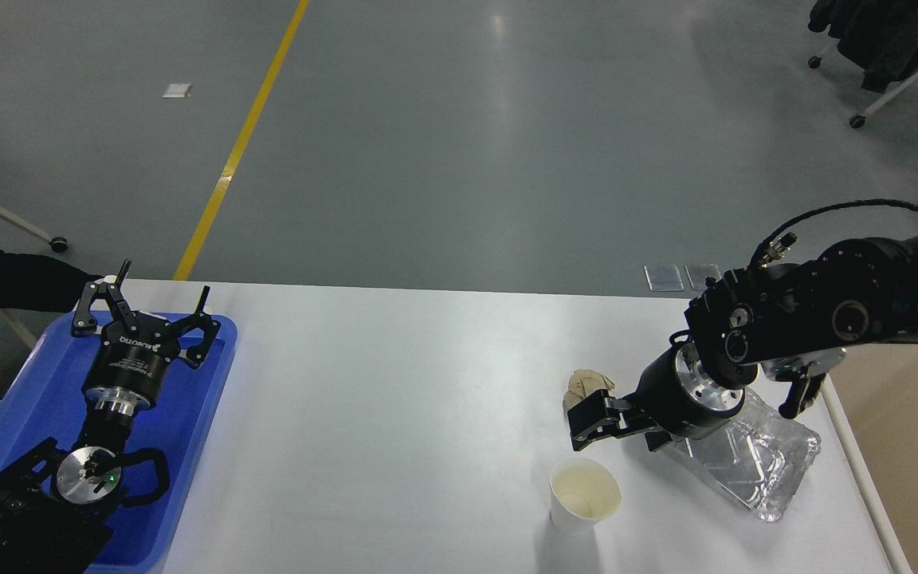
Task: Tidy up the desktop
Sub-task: 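Lower the open right gripper toward the white paper cup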
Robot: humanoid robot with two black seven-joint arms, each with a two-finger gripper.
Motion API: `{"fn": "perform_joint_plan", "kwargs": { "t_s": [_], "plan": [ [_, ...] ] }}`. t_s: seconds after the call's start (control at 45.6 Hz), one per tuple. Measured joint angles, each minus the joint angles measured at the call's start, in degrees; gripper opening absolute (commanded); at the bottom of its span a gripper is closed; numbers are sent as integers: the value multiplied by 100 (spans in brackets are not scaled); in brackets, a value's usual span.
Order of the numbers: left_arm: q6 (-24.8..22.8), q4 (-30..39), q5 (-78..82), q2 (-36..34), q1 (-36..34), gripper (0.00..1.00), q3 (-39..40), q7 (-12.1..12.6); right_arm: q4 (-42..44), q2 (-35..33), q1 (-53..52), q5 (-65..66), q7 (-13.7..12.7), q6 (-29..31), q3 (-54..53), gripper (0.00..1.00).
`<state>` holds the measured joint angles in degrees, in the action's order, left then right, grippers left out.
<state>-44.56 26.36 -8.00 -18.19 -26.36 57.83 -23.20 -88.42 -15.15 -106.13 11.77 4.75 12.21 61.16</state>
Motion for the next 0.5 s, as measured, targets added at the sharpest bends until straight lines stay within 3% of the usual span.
{"fn": "perform_joint_plan", "kwargs": {
  "t_s": [0.504],
  "plan": [
    [0,0,1,0,0,99,0,0,282,33,852,304,4,-551,-92,100]
  ]
}}
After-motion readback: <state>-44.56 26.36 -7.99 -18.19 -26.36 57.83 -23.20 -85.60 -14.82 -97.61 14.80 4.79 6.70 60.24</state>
